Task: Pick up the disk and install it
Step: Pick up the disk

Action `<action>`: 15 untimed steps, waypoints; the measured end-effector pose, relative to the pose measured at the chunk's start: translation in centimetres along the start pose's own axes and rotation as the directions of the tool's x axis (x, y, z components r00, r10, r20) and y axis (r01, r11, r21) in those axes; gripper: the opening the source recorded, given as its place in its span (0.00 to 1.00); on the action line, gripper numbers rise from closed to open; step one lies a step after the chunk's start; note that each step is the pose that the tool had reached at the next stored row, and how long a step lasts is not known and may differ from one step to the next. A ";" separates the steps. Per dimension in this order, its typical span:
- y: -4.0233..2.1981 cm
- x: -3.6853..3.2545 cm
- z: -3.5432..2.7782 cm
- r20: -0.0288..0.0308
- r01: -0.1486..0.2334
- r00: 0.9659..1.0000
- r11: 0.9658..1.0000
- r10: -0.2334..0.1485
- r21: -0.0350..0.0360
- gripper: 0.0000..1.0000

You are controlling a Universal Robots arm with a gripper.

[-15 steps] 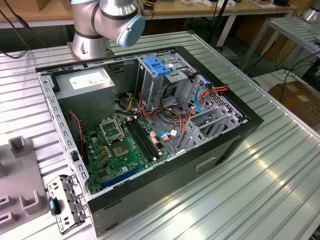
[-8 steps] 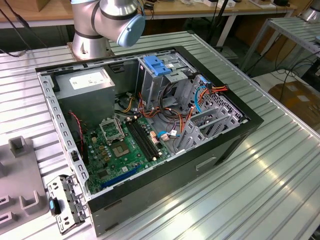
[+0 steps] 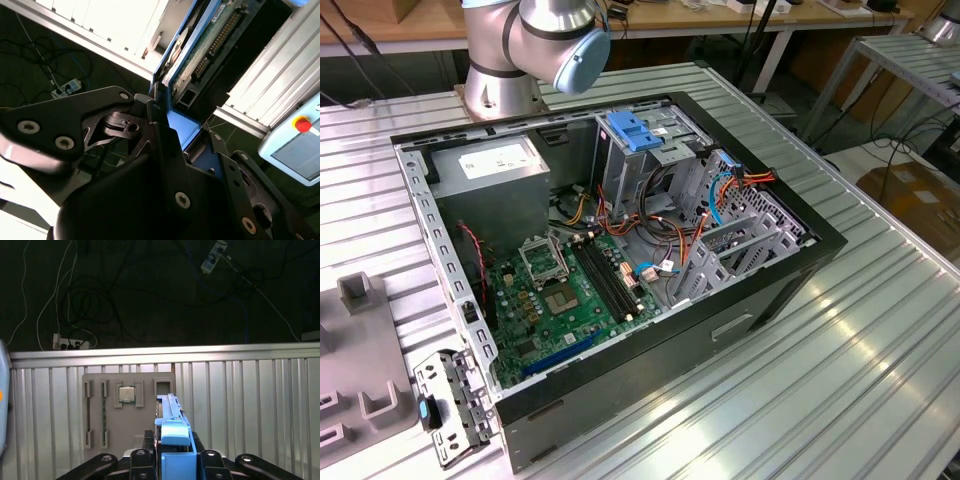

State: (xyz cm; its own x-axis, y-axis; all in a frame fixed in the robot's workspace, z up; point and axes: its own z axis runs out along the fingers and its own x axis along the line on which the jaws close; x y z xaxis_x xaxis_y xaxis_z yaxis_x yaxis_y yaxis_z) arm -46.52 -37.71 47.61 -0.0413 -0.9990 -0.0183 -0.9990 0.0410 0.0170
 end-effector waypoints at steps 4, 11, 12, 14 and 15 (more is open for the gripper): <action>0.01 -0.01 -0.57 0.000 0.000 1.000 1.000 0.000 0.000 0.37; 0.02 -0.03 -1.51 0.000 0.000 1.000 1.000 0.000 0.000 0.37; 0.03 -0.03 -1.63 0.000 0.000 1.000 1.000 0.000 0.000 0.37; 0.03 -0.04 -1.91 0.000 0.000 1.000 1.000 0.000 0.000 0.37; 0.03 -0.04 -2.04 0.000 0.000 1.000 1.000 0.000 0.000 0.37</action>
State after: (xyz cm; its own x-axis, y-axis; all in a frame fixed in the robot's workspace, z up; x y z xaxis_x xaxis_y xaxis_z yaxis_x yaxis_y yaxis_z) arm -46.52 -37.71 49.65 -0.0413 -0.9990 -0.0182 -0.9990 0.0410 0.0170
